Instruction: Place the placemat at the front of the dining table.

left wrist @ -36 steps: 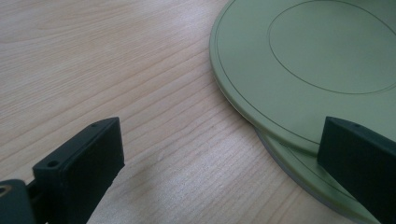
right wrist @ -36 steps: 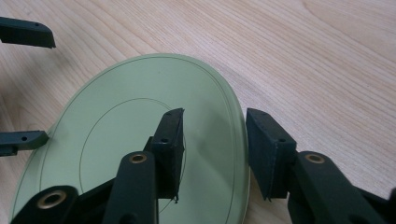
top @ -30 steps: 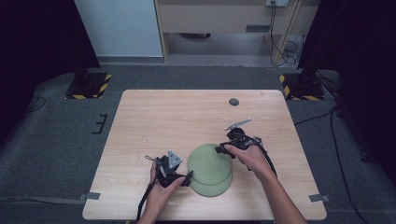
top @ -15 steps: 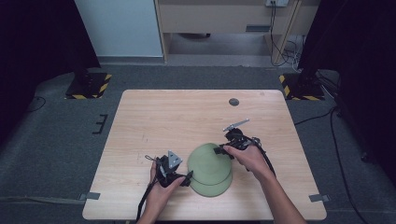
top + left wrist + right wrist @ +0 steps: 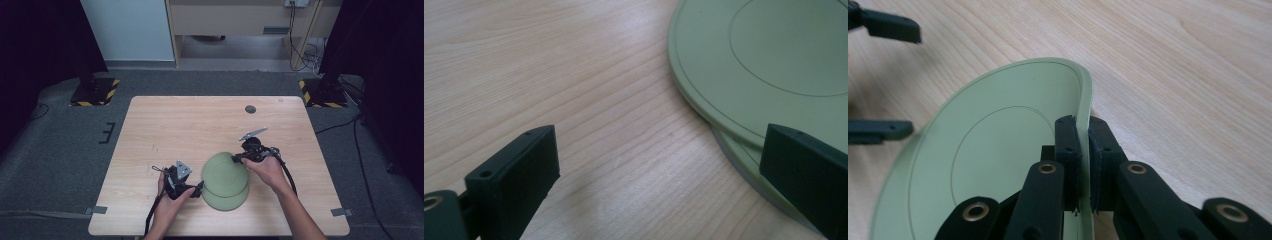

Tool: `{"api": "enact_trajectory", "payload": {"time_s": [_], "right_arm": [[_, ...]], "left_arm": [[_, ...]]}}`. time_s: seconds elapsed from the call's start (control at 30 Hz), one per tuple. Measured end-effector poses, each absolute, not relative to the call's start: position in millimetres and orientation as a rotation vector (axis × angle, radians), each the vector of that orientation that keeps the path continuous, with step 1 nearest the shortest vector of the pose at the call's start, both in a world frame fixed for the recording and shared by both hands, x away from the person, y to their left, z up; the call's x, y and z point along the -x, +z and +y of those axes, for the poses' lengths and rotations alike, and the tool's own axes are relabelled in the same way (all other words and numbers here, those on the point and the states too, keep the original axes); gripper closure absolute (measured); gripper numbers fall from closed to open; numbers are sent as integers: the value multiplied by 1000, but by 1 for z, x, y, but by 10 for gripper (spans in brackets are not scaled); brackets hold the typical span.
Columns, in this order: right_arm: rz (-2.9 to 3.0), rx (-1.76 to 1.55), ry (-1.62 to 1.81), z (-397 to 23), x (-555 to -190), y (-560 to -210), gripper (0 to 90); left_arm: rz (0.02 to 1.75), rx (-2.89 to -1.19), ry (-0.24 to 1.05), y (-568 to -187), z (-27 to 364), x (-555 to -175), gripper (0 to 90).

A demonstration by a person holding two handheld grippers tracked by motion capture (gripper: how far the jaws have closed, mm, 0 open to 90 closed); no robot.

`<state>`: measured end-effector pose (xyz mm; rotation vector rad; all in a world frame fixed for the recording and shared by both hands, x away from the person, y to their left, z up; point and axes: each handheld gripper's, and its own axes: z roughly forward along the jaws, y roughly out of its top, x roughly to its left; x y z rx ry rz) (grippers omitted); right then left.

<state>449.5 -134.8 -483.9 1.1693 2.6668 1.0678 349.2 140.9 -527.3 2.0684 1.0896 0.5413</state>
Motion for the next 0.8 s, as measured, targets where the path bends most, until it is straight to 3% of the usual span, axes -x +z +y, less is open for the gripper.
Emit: {"api": "enact_trajectory", "payload": {"time_s": [0.8], "right_arm": [[2613, -1107, 978, -138, -450, -470, 855]], "left_arm": [[1213, -1950, 570, -513, 194, -363, 21]]}}
